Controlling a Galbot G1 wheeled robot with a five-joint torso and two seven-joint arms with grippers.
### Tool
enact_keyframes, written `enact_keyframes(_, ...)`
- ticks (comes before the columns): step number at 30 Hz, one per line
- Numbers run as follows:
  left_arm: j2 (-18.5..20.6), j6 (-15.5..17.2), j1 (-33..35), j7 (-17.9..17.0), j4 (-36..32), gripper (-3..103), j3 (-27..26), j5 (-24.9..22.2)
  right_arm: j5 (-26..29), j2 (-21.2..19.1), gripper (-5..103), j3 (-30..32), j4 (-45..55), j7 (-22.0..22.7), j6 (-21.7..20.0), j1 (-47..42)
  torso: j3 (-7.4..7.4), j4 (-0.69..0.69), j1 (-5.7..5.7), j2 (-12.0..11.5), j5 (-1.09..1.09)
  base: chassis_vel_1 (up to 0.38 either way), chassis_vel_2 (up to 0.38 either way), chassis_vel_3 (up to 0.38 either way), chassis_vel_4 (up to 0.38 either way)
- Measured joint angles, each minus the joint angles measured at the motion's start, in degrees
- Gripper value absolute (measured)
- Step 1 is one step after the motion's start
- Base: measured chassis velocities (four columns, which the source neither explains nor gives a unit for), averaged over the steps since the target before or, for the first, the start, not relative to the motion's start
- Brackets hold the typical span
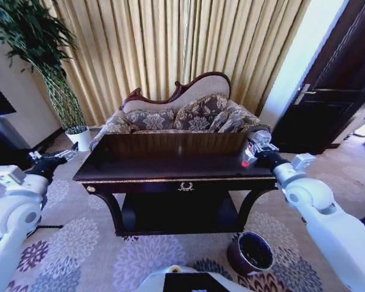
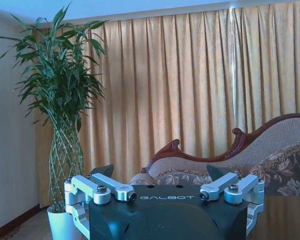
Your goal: Move to the front of the table and place the trash on the table into the trash bin.
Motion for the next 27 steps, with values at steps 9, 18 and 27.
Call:
enact_keyframes(9,-0.1,0.0,0.1,0.0,0.2,100,0.1,0.1,-0.3,0.4,26,0.7,0.1,0.1,0.5,-0.7,0.0,-0.01,0.0,0.0,0.01,0.108,-0.109,-0.108,0.116)
enact_keyframes(18,0.1,0.0,0.1,0.1,0.2,100,0.1,0.1,-0.4,0.5,26,0.8,-0.1,0.1,0.6,-0.8,0.0,-0.01,-0.01,0.0,0.0,0.124,-0.12,-0.142,0.117)
enact_keyframes(27,0.2,0.0,0.1,0.3,0.3,100,0.2,-0.2,-1.0,1.1,26,1.1,0.0,0.1,0.7,-1.5,0.0,-0.01,0.0,0.0,0.0,0.129,-0.136,-0.137,0.141)
